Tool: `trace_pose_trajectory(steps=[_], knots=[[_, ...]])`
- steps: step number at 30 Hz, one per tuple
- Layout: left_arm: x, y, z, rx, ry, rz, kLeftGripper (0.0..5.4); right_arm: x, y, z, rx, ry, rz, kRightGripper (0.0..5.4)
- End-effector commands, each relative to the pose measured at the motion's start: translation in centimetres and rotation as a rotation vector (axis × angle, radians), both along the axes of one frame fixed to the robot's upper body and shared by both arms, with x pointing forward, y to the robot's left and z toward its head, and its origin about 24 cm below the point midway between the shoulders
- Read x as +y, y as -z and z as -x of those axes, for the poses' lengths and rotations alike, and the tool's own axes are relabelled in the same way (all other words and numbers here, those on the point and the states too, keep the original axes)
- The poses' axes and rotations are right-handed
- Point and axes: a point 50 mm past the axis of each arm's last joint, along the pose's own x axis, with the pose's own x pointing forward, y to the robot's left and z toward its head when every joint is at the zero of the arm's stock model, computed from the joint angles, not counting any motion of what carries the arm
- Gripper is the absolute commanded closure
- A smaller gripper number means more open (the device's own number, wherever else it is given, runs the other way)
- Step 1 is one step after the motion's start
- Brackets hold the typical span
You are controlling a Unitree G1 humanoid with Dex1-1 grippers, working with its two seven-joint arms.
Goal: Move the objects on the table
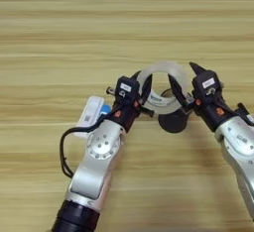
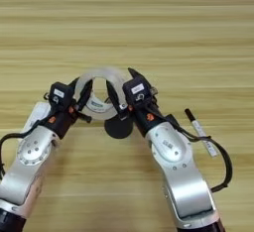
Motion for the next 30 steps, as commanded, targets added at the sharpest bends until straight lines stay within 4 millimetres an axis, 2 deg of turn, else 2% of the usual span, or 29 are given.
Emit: trace_pose_trajectory(steps=[1, 5, 12, 14, 23, 28, 30], knots=[[0.5, 0.5, 0.1, 0.015, -0.007, -0.018, 4.22, -1.4, -2.2, -0.1, -0.147, 0.06, -0.073, 1.59], [0.8, 0.7, 0.0, 0.021, -0.018, -0.021, 4.23, -2.0, -3.0, 0.3, -0.209, 0.07, -0.143, 1.13], [1.2, 1.0, -0.2, 0.03, -0.029, -0.025, 4.23, -1.6, -4.3, 1.2, -0.282, 0.006, -0.212, 0.24], [1.2, 1.0, -0.2, 0.03, -0.031, -0.025, 4.25, -1.2, -3.8, 1.2, -0.247, -0.03, -0.213, 0.0], [1.2, 1.1, -0.3, 0.036, -0.038, -0.025, 4.38, 0.2, -2.5, 1.9, -0.127, -0.194, -0.232, 0.0], [1.3, 1.1, -0.4, 0.037, -0.042, -0.028, 4.39, 1.5, 0.4, 2.0, 0.014, -0.279, -0.112, 0.0], [1.3, 1.1, -0.4, 0.036, -0.044, -0.029, 4.39, 1.5, 1.0, 1.9, 0.027, -0.271, -0.082, 0.0]])
